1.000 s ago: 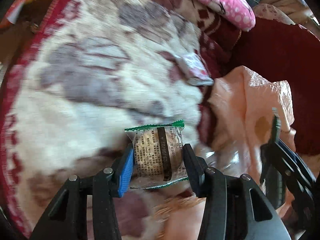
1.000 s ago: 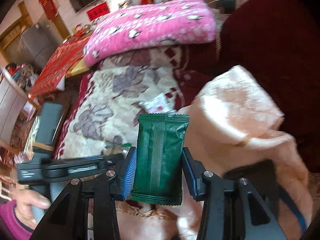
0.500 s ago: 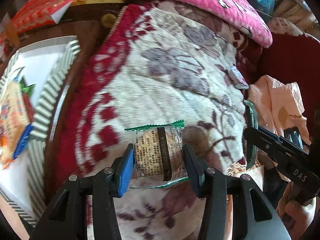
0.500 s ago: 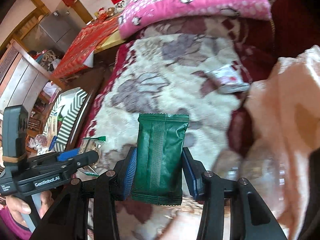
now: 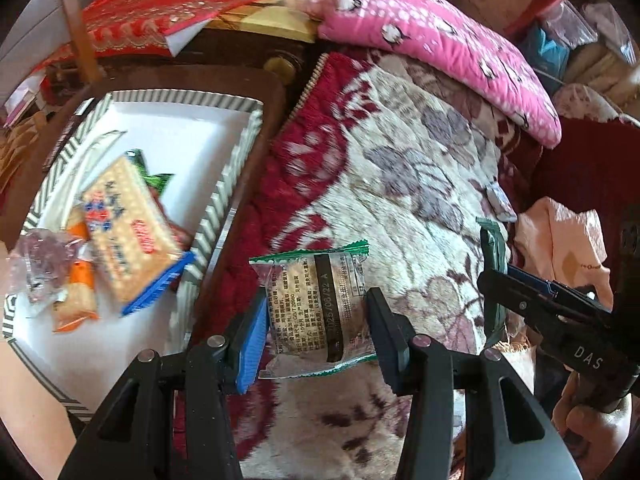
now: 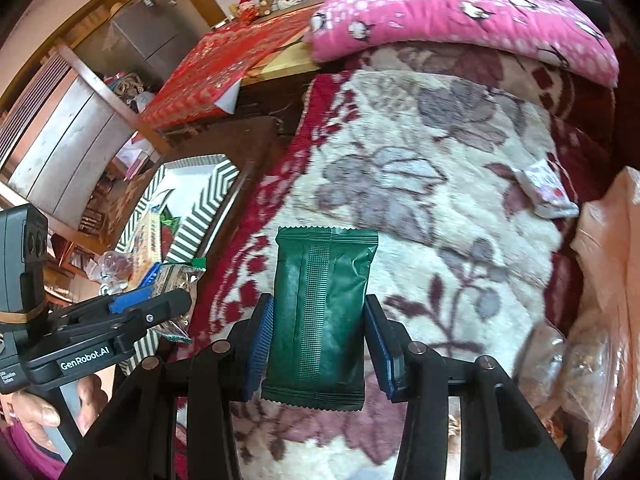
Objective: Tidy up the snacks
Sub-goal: 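Carry the biscuit with the left gripper while the right gripper carries the green packet over the tray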
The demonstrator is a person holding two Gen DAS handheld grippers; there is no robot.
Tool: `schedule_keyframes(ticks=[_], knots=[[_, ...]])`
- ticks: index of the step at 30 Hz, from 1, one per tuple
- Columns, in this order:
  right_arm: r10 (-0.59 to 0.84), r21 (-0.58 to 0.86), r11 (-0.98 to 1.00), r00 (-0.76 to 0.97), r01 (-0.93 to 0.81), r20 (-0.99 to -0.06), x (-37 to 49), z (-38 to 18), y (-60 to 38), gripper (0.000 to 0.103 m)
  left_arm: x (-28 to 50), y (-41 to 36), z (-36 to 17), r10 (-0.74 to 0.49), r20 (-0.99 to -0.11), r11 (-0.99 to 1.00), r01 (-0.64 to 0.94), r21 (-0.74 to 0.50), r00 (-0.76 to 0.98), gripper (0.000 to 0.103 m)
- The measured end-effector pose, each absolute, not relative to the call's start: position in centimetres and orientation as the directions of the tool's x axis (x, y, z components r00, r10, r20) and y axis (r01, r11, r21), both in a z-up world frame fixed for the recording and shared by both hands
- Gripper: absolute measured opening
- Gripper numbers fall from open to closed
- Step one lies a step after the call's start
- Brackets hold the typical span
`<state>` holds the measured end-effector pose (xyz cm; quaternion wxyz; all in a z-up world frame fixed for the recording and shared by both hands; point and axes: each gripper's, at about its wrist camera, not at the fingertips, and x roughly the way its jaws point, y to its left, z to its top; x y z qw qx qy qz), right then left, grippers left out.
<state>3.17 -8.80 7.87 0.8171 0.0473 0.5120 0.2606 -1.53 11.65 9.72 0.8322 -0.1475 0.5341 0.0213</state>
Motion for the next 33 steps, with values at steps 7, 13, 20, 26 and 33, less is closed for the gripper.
schedule_keyframes(ticks=[7,13,20,26,33], knots=[[0.481,0.327,0.841,0.319,-0.430,-0.817,2.8,8.2,-5.1,0.048,-2.7,15.0,10.1,-0.092,-0.891,0.944,-0.247,-0.220,0.444,0.047],[0.481,0.306,0.822,0.297,-0.481,-0.825,2.5,8.4,-2.1,0.048,-3.8,17.6,10.5,-0.038,-0.884,0.937,-0.292,-0.194,0.467,0.047],[0.486,0.288,0.796,0.281,-0.532,-0.827,2.0,8.7,1.1,0.048,-5.1,20.5,10.8,0.024,-0.878,0.925,-0.343,-0.161,0.479,0.047],[0.487,0.269,0.770,0.259,-0.578,-0.834,1.6,8.8,4.0,0.048,-5.9,22.8,10.8,0.056,-0.878,0.912,-0.382,-0.149,0.475,0.047],[0.486,0.246,0.732,0.232,-0.636,-0.843,1.0,8.9,7.5,0.049,-6.9,24.8,10.7,0.104,-0.877,0.898,-0.423,-0.120,0.469,0.047]])
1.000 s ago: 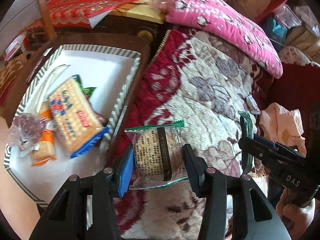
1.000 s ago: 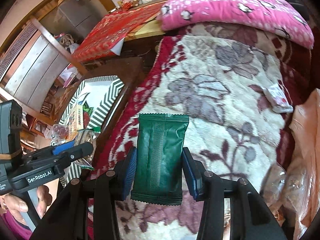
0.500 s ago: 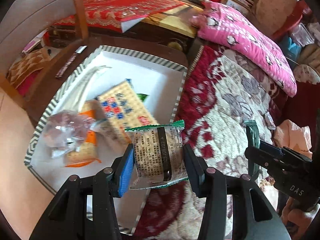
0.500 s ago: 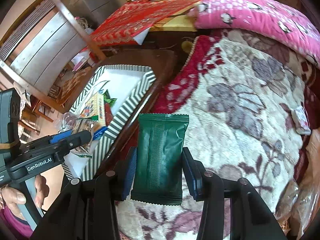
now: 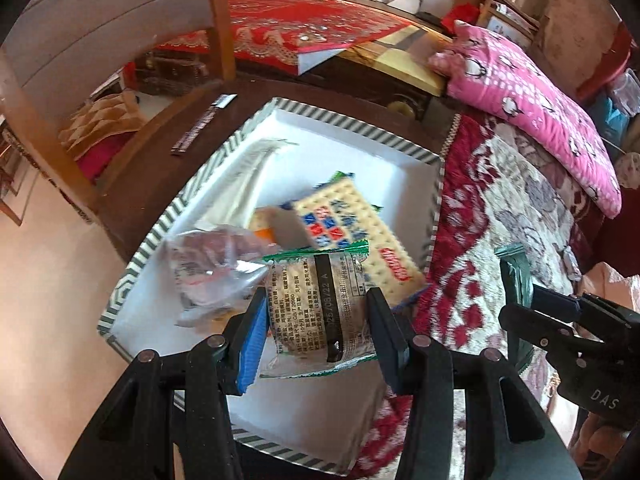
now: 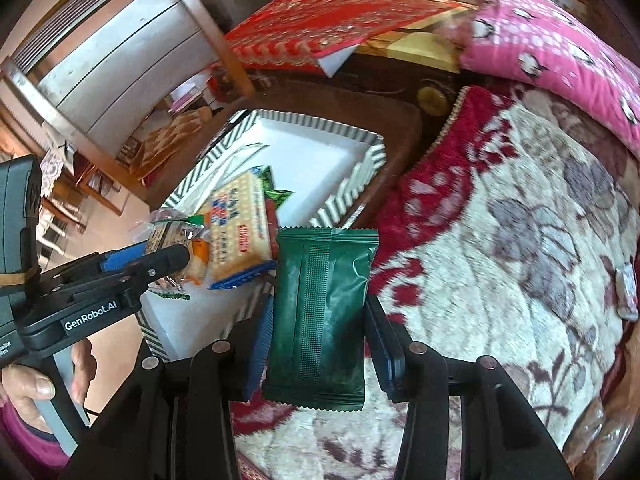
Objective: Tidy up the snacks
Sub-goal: 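Carry the biscuit with the left gripper while the right gripper carries the green packet over the tray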
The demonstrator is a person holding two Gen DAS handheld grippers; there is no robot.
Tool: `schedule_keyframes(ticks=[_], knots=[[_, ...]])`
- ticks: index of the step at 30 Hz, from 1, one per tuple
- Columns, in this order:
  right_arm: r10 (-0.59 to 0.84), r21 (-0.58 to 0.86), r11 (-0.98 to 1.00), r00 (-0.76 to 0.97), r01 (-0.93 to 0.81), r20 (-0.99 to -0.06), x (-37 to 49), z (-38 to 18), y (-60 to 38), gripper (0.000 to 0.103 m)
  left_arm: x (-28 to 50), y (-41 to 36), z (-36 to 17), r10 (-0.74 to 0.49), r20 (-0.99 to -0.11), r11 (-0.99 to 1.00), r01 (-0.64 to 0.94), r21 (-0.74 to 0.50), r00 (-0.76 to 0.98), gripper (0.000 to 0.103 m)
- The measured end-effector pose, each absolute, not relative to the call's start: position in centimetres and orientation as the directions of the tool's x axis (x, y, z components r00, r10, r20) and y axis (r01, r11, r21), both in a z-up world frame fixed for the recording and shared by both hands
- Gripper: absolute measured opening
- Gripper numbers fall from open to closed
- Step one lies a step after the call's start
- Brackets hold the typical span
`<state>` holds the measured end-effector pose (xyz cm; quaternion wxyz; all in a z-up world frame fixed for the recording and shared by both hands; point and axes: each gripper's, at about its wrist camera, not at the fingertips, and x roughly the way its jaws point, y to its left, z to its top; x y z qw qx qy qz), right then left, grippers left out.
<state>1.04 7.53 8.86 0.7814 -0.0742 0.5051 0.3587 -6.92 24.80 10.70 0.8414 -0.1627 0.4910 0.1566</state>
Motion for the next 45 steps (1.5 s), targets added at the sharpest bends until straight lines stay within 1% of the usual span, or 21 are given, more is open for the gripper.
schedule_keyframes(ticks=[19,45], knots=[[0.479,0.212,0.649,0.176,-0.731,-0.860,0.0,8.6,14.2,0.049,-8.4,28.0,10.3,0.158,-0.875,0.872,-0.480,-0.094,0.457,0.047],[0.458,0.227,0.587,0.087,-0.777,-0.885,-0.6,5.9,19.7,0.049,-8.4,30.5,9.0,0.168,-0.887,0.844,-0.528,-0.096,0.430,0.047]])
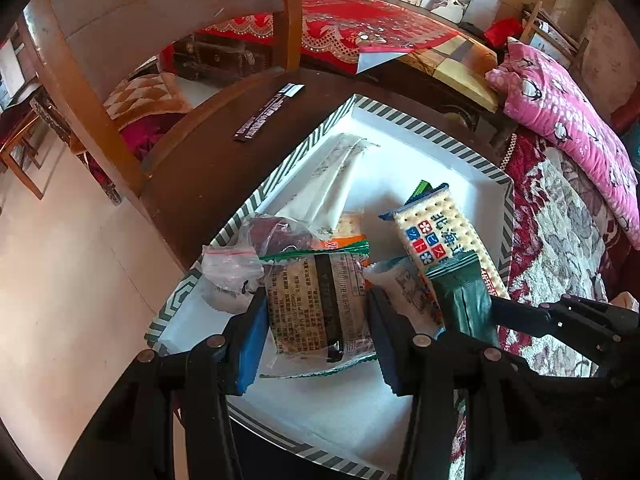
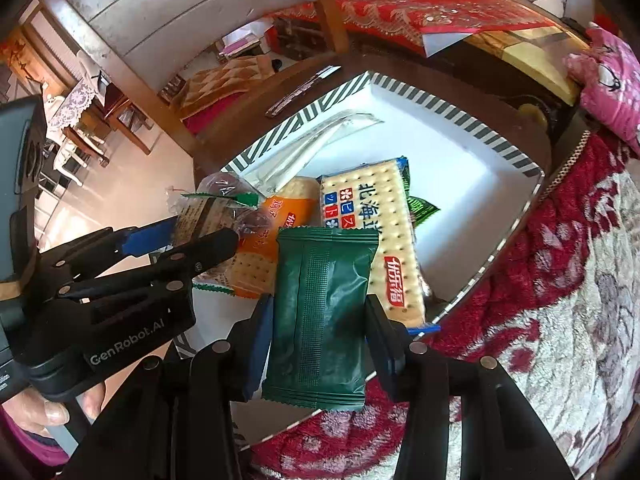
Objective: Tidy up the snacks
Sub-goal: 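Carry the biscuit with the left gripper while the right gripper carries the green packet over the tray, then open the left gripper over the tray while the right gripper releases the green packet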
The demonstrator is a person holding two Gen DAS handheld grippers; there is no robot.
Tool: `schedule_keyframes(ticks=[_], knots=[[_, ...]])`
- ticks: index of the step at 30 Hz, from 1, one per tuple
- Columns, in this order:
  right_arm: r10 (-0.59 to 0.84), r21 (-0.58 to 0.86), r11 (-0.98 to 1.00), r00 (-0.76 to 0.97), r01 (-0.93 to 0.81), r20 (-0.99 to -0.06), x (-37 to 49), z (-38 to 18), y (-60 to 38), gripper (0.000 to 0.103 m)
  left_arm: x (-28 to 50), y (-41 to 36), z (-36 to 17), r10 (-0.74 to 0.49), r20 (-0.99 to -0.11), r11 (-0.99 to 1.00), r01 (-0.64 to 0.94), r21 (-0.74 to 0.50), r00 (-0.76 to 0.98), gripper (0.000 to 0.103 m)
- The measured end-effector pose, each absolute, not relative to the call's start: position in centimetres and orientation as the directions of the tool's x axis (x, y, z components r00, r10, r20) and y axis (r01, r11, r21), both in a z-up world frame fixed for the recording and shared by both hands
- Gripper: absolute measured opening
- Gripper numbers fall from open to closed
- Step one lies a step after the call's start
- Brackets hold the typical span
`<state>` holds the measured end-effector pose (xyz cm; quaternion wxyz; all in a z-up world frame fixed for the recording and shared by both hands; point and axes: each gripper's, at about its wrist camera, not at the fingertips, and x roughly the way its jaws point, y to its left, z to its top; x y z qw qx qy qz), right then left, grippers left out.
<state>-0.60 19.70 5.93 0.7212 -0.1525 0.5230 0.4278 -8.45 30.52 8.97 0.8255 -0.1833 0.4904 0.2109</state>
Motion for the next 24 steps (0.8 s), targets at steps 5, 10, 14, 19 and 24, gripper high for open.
schedule_keyframes(ticks=[5,10,14,19,24], knots=[[0.444,0.199,0.586,0.105,-0.786,-0.890,-0.1,5.6,20.7,0.048,-8.4,30.9,8.7,0.170,-0.889,0.838,-0.537,-0.096,0.425,0.047],[0.433,0.170,0.612,0.146,-0.772,-0.890,1.4,5.4,21.7,0.048,-8.2,30.9,8.5,0.178,-0.894,0.837,-0.541,-0.083,0.412,0.047],[0.430,0.163,0.626,0.163,-0.762,-0.888,2.0,5.4,22.0,0.049,-8.2,30.8,8.1,0.172,-0.900,0.838,-0.539,-0.080,0.402,0.047],[0.440,0.190,0.640,0.153,-0.744,-0.885,2.0,5.4,21.4,0.051,-8.4,30.7,8.2,0.179,-0.902,0.838,-0.541,-0.071,0.394,0.048],[0.459,0.236,0.649,0.125,-0.724,-0.879,1.7,5.8,20.5,0.056,-8.7,30.3,8.8,0.205,-0.895,0.840,-0.541,-0.048,0.397,0.055]])
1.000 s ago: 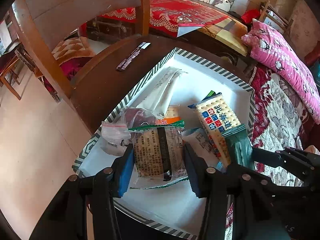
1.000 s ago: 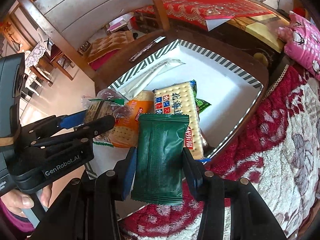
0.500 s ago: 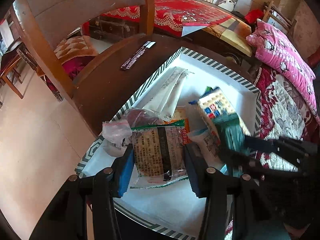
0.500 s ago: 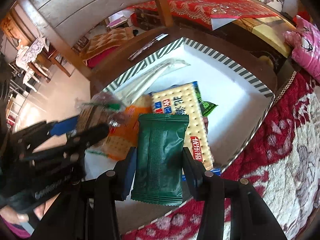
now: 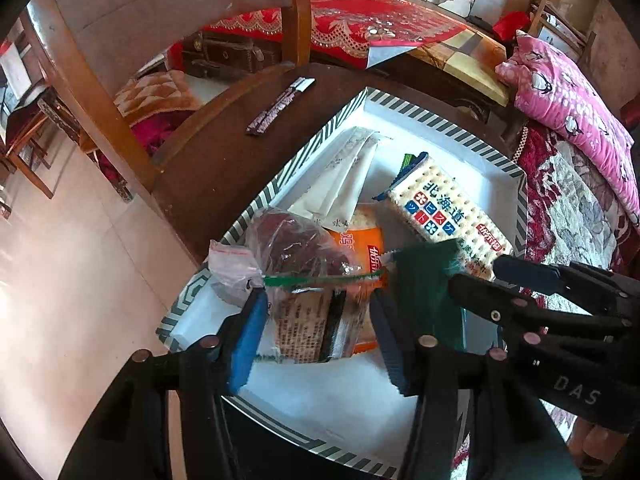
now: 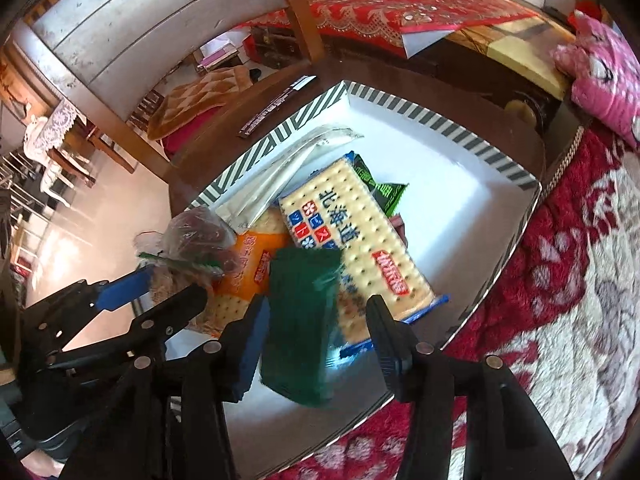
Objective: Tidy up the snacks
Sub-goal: 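Open the left gripper over the tray while the right gripper releases the green packet, then move both grippers back over the remaining snacks on the blanket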
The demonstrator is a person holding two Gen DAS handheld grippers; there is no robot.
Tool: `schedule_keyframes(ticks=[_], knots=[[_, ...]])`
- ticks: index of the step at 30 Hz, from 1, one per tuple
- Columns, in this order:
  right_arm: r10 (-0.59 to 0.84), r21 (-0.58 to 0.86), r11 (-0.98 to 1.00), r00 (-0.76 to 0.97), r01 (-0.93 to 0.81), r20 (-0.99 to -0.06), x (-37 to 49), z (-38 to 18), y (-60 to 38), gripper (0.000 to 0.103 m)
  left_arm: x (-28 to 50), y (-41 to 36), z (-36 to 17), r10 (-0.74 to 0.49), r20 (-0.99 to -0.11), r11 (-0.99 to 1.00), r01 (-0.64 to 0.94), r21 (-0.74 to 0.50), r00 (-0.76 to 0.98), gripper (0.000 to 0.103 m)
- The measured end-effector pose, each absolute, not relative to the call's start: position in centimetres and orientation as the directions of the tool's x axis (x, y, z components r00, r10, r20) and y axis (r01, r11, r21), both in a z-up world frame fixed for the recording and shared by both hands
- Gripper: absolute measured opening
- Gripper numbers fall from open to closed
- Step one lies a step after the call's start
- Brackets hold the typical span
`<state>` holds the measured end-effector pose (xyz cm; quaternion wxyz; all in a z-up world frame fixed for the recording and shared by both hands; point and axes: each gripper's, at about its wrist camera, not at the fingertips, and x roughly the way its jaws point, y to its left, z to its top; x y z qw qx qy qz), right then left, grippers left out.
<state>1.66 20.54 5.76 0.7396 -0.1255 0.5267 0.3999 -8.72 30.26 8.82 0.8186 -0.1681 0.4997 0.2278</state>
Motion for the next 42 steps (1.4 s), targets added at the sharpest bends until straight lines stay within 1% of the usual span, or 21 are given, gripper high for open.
schedule_keyframes(ticks=[2,4,9,11,16,28,36,42], knots=[[0.462,0.234,0.655,0.136,-0.719,-0.876,1.5,6.1,20.0,0.058,-8.8,29.9,9.2,0.211,-0.890,0.845,-0.534,-0.043,0.405,0.059],[0.467,0.237,0.656,0.139,-0.716,-0.873,1.2,6.5,19.3,0.058,-8.9,29.5,9.4,0.214,-0.886,0.848,-0.529,-0.041,0.412,0.061],[0.478,0.230,0.668,0.170,-0.708,-0.862,0.9,7.6,17.3,0.059,-8.8,28.2,10.1,0.223,-0.873,0.858,-0.513,-0.036,0.434,0.072],[0.481,0.232,0.676,0.180,-0.699,-0.858,0.8,7.9,16.3,0.062,-8.6,27.5,10.4,0.216,-0.870,0.864,-0.501,-0.040,0.442,0.075],[0.480,0.231,0.697,0.202,-0.679,-0.854,0.9,8.4,13.5,0.064,-7.9,25.1,11.1,0.216,-0.860,0.888,-0.460,-0.024,0.463,0.076],[0.433,0.234,0.794,0.251,-0.562,-0.865,1.5,7.5,4.3,0.065,-4.8,17.4,11.0,0.125,-0.866,0.951,-0.308,-0.034,0.484,0.077],[0.381,0.225,0.859,0.282,-0.460,-0.880,1.5,6.2,-2.5,0.066,-2.6,11.6,10.0,0.058,-0.880,0.981,-0.188,-0.036,0.472,0.077],[0.334,0.226,0.912,0.303,-0.342,-0.892,1.6,4.9,-8.8,0.067,-1.4,8.2,9.4,0.011,-0.888,0.992,-0.117,-0.048,0.459,0.078]])
